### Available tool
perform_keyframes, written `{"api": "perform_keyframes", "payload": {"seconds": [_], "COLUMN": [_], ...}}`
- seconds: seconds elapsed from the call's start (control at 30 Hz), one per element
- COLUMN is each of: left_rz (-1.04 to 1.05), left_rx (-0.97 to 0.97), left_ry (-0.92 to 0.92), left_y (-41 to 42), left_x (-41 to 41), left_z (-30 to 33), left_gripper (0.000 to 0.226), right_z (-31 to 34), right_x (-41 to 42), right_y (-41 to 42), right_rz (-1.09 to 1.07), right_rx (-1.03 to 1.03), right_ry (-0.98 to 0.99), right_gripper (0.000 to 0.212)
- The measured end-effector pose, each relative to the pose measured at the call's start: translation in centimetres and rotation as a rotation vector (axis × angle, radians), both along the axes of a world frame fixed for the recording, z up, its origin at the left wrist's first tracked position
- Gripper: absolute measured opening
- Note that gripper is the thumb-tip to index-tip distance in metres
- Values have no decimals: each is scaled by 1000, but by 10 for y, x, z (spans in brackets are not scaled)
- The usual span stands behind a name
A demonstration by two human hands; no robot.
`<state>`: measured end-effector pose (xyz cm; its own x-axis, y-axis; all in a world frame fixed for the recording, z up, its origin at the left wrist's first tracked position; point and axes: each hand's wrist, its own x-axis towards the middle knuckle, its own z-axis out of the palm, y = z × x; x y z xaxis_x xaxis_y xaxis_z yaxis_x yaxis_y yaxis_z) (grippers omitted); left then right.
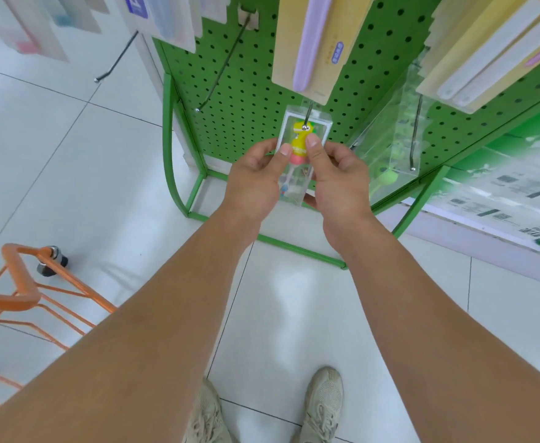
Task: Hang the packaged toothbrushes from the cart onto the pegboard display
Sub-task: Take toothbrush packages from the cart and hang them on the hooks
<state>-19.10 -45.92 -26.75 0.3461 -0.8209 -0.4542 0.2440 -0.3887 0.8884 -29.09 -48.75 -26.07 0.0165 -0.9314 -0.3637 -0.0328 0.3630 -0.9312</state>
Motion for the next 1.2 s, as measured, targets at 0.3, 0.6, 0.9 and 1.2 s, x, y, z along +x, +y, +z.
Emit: {"api": "perform_keyframes", "payload": {"seconds": [0.3,0.6,0.9,1.2], "left_rz": [-52,-55,70,407], "left_rx": [-150,137,259,186], "left_ry": [-79,-226,-7,-111], "left_y": [-59,-48,74,278], "left_x": [10,-4,28,148], "left_z": [-36,-60,84,261], "left_gripper": [14,37,20,7], "right_z": [-59,-71,79,251], "right_x": [19,8,-13,112], "right_y": [-43,-45,79,217], "right_rz": [-83,-79,118,610], "right_rx": [-221,304,428,353], "right_ry": [-35,116,98,93], "right_gripper": [25,48,19,8]}}
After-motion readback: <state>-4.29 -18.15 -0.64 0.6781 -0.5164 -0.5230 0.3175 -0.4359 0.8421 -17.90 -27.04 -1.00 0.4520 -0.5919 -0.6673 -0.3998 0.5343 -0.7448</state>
